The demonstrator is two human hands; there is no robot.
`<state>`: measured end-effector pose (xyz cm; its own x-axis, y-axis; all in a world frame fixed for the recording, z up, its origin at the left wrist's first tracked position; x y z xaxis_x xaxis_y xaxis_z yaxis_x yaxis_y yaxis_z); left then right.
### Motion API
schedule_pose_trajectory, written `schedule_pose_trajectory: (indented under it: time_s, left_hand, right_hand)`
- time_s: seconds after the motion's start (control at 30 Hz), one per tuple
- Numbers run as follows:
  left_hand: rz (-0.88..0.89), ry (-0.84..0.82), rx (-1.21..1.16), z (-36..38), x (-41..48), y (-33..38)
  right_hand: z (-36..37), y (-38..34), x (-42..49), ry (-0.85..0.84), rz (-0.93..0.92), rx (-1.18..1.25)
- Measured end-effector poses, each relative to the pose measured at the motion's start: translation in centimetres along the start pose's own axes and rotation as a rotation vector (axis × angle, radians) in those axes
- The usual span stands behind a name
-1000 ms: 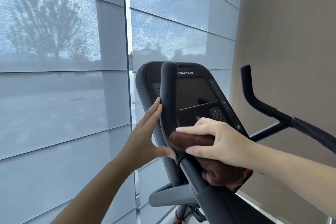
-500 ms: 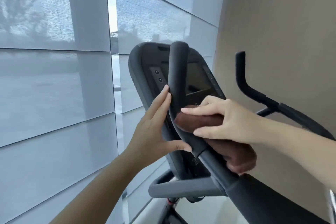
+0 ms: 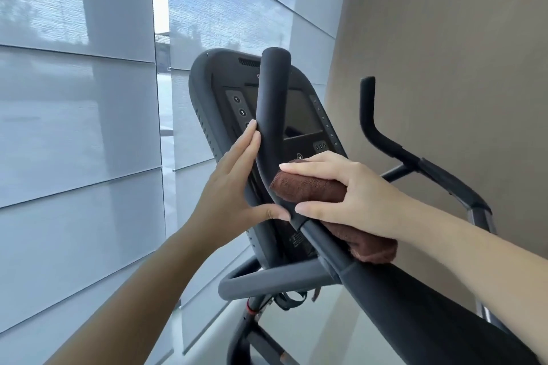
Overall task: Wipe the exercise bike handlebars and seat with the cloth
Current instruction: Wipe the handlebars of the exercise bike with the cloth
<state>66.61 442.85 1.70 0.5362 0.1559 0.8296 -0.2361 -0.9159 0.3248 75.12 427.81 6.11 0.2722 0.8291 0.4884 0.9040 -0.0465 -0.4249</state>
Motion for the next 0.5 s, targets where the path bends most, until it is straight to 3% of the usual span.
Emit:
schedule_pose_trajectory:
  time_s: [0.3, 0.37, 0.5]
  left_hand:
    - [0.135, 0.082, -0.050, 0.4, 0.3, -1.6]
    - [0.217, 0.083, -0.041, 0.0, 0.7, -2.7]
    - [0.333, -0.009, -0.028, -0.9, 1.8, -5.6]
  right_hand:
    - [0.3, -2.5, -0.1, 0.083, -0.053, -0.248]
    - [0.7, -3.2, 0.8, 0.210, -0.066, -0.274]
    - [0.1, -4.7, 5.3, 0.663, -0.116, -0.431]
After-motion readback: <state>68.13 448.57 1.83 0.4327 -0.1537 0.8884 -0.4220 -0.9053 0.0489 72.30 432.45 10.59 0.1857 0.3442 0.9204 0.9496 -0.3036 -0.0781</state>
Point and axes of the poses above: each hand's wrist, its own x-axis towards the middle knuckle, its own z-axis out of the palm, y = z × x, the point moved 3 cm from there along x, towards the middle knuckle, and after that the axes turned 5 degrees about y, right-handed, at the moved point
